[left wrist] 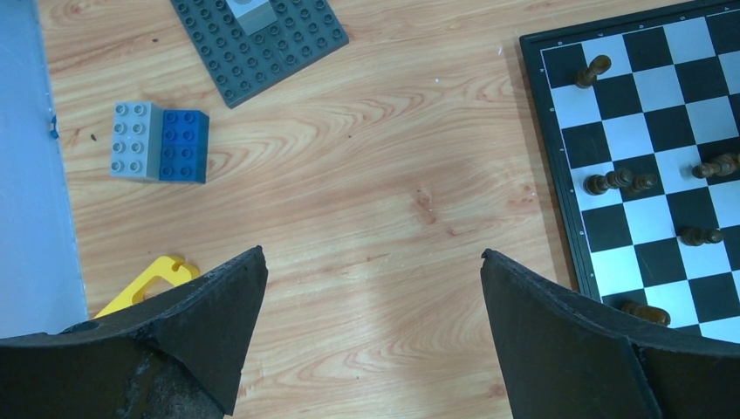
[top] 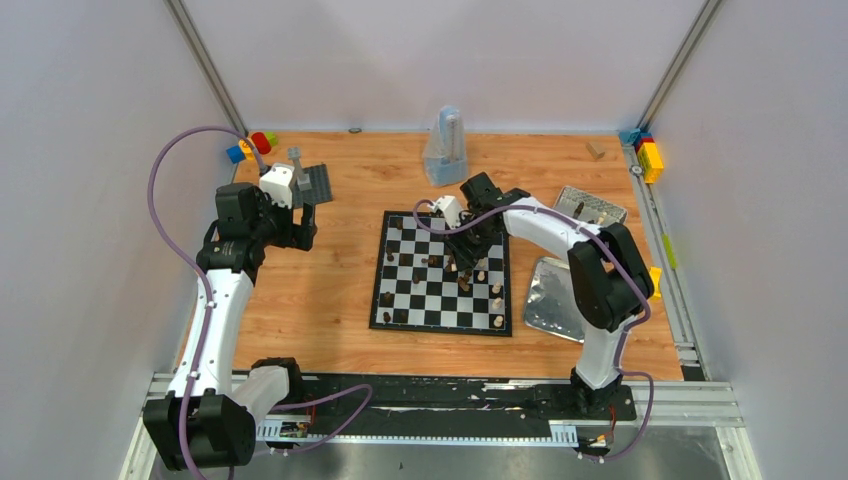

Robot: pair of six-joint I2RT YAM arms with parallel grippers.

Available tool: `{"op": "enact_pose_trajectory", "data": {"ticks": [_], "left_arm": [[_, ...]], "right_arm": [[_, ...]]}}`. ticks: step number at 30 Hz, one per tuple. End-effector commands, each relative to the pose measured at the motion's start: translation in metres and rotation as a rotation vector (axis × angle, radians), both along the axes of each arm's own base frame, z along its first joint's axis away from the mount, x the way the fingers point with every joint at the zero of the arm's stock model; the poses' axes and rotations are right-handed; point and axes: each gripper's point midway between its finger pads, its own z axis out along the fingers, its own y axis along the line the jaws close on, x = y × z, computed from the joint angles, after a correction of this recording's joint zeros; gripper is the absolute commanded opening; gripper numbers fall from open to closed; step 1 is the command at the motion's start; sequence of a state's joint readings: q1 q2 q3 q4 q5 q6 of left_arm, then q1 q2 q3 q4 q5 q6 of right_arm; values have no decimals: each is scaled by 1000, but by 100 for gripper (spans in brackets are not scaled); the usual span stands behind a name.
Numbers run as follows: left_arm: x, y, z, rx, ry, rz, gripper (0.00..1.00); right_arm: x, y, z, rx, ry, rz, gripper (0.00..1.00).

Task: Set up the chess pieces on the board
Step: Pick up the chess piece from the chessboard.

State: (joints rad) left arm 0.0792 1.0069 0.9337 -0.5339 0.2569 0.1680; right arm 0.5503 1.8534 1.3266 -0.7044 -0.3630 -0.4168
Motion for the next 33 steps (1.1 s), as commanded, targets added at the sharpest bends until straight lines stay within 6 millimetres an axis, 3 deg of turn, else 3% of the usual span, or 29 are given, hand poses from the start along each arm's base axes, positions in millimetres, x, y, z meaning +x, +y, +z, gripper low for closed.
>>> {"op": "enact_pose_trajectory", "data": {"ticks": [1, 9, 13, 21, 27, 33], "left_arm": [[3, 2, 9, 18, -49, -10, 100], [3, 2, 9, 16, -49, -11, 100], [4, 1, 9, 12, -48, -15, 100], [5, -9, 7, -26, -23, -62, 100], [3, -36, 6, -116, 1, -197, 99], [-5, -94, 33, -330, -19, -426, 94]], "right_arm": [[1, 2, -5, -19, -14, 34, 38], [0, 0, -15, -71, -31, 72, 33], [2, 2, -15, -83, -47, 86, 25], [15, 14, 24, -39, -110, 121, 11], [7, 17, 60, 11, -136, 174, 7], [-10, 32, 94, 129, -122, 229, 7]]}}
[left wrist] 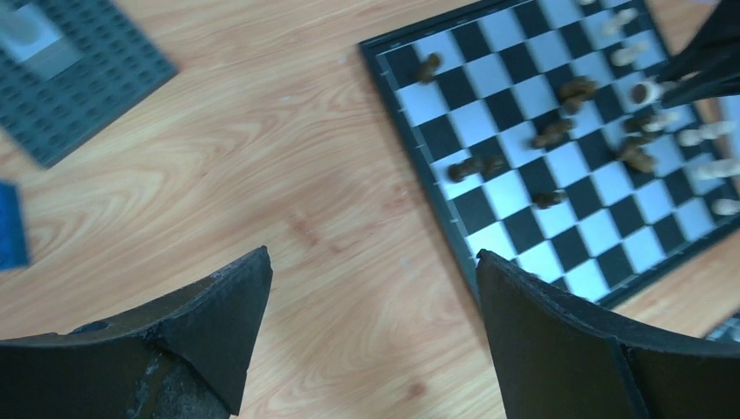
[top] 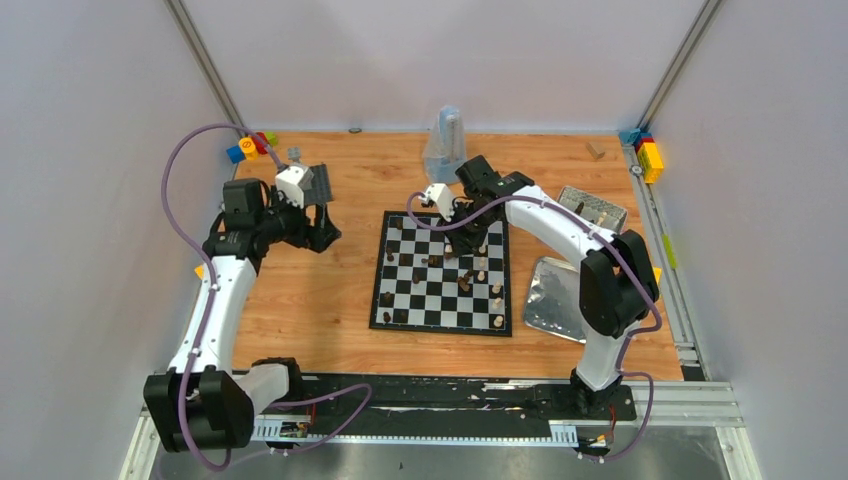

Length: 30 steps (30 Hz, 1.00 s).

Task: Set up the chess pieces on the board
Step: Pick up the chess piece from the chessboard.

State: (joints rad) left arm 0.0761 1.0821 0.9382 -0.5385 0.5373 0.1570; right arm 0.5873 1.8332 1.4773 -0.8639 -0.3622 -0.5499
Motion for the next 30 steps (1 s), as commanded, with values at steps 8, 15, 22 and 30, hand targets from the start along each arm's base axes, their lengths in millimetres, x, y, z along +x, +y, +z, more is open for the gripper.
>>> {"op": "enact_pose_trajectory", "data": {"ticks": [8, 15, 22, 30], "left_arm": [[-18, -134, 65, -289, -130, -491, 88], [-20, -198, 54, -404, -12, -656, 74], [-23, -224, 42, -515, 125, -728, 62], [-26, -234, 29, -544, 205, -755, 56]], "right_arm": [[-32, 38, 69, 278, 45, 143, 8], [-41, 53, 95, 393, 75, 170, 8], [-44, 56, 106, 443, 66, 166, 8], [-38, 54, 111, 464, 61, 139, 8]]}}
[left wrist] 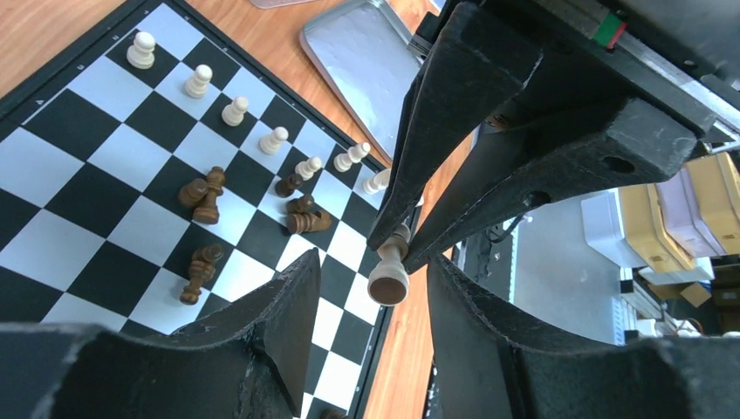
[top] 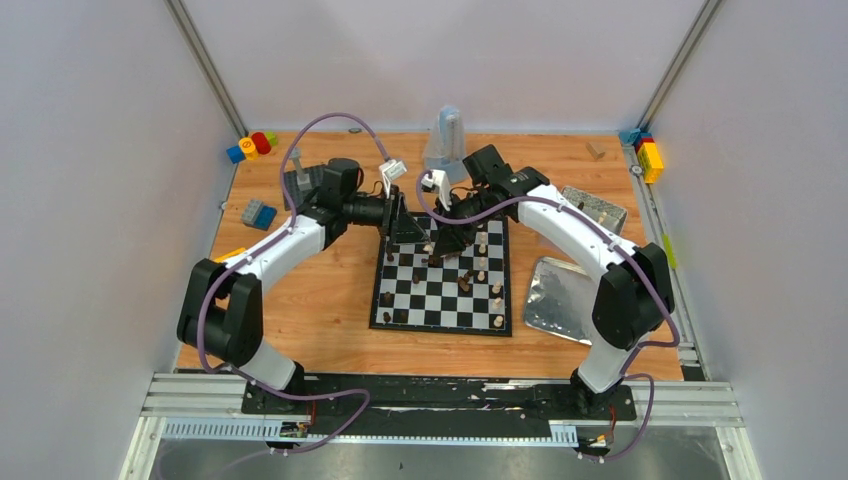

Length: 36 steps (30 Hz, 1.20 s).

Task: Set up the chess pieces on the board
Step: Pick up the chess piece from the chessboard, then place the chess piece on the chessboard.

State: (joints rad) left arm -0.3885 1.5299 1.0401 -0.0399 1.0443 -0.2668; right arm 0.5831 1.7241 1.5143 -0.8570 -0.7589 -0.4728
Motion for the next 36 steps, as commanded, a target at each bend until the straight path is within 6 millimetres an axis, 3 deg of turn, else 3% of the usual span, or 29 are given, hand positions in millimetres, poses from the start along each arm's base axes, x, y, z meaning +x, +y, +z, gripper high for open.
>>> {"op": "enact_pose_trajectory", "data": {"ticks": [1, 11, 19, 32, 36], "left_arm": [[-1, -11, 20, -52, -34, -54, 56], [-13, -9, 11, -27, 8, -82, 55], [-12, -13, 7, -26, 19, -91, 44], [-11, -15, 7, -27, 29, -98, 39], [-11, -15, 8, -29, 22, -100, 33]], "right_arm": [[4, 5, 30, 86, -56, 2, 8], [11, 2, 31, 85, -66, -28, 8], [11, 3, 29, 84, -57, -28, 8], [10, 1, 22, 71, -51, -26, 9], [9, 0, 22, 69, -52, -26, 9]]}}
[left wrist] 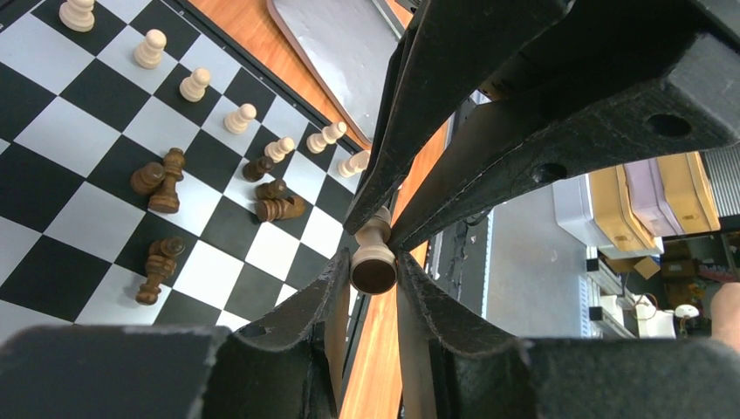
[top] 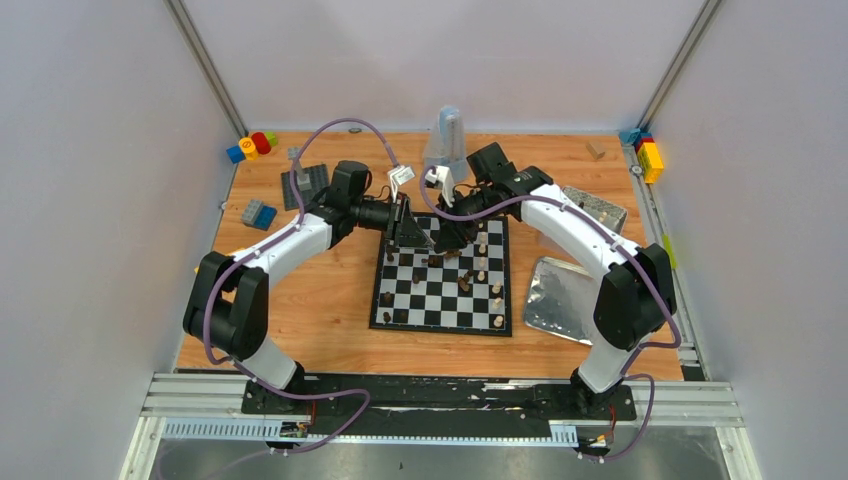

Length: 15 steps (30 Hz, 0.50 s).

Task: Set up the chess pieces on the board
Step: Place the chess piece on the chessboard.

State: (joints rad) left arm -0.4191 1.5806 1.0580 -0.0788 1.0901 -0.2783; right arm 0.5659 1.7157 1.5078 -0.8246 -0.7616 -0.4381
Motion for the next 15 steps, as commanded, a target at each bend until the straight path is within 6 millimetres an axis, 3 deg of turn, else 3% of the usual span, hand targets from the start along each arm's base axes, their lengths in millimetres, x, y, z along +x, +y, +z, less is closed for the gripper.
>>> {"op": "enact_pose_trajectory", "data": {"ticks": [1, 5, 7, 11, 15], "left_arm": [[2, -5, 19, -38, -62, -33, 32], [2, -5, 18, -38, -61, -34, 25], [2, -5, 18, -38, -66, -32, 17], [1, -2, 21, -46, -81, -7, 3], [7, 5, 36, -109, -108, 52, 0]], "right_arm": [[1, 2, 17, 49, -54, 11, 9], [1, 1, 18, 49, -55, 10, 11], [2, 1, 20, 52, -55, 3, 18], [13, -7, 35, 91, -39, -47, 49], [28, -22, 60, 188, 14, -107, 63]]}}
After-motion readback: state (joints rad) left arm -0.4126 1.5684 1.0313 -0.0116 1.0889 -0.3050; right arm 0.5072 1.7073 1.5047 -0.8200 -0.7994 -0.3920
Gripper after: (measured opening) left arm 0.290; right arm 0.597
